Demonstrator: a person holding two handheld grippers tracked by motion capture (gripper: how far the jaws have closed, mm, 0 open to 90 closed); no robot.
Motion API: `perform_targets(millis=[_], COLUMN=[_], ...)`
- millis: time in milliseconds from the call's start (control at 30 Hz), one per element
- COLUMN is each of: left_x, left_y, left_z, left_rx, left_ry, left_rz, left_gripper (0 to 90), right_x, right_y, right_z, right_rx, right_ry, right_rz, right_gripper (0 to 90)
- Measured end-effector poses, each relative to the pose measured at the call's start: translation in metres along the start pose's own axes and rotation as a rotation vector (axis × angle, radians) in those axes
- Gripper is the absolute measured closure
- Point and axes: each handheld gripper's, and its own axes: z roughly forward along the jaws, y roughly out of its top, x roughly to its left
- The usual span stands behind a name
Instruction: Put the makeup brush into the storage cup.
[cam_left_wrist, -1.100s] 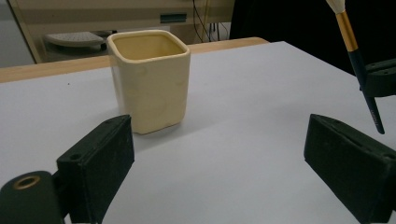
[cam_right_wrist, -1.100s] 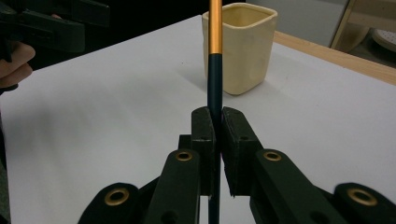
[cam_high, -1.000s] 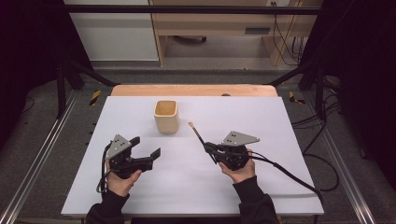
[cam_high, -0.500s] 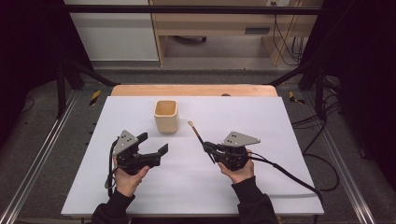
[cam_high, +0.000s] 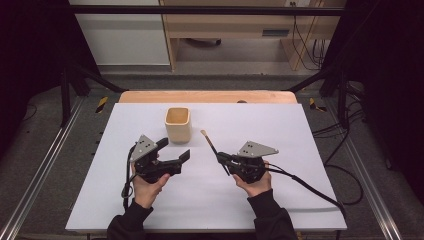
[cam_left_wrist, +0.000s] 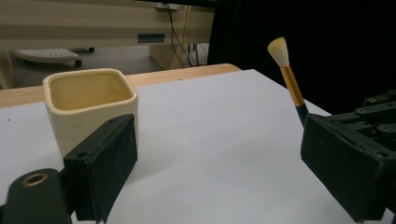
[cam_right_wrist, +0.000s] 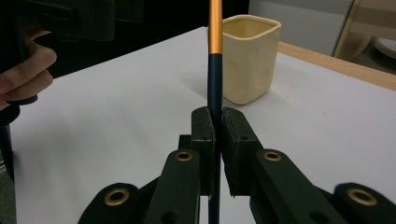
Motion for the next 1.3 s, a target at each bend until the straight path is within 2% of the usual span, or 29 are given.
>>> perform_targets(millis=[533, 700, 1033, 1300], left_x=[-0.016, -0.021, -0.027, -0.032], left_y=[0.002, 0.002, 0.0, -0.003], left_z=[0.017, 0.022, 0.032, 0.038], left_rx=[-0.021, -0.016, -0.032, -0.045], left_ry=[-0.045, -0.053, -0.085, -0.102], left_rz=[-0.03, -0.026, -0.065, -0.1], left_gripper=[13.1, 13.8, 16.7, 23.2], right_x=[0.001, 0.001, 0.002, 0.002], right_y=[0.0, 0.001, 0.001, 0.001], right_z=[-0.001, -0.001, -0.001, -0.002], right_rx=[-0.014, -0.013, -0.021, -0.02], right_ry=[0.001, 0.003, 0.004, 0.008], right_rz=[-0.001, 0.0, -0.002, -0.004], right_gripper=[84.3, 84.3, 84.4, 84.3])
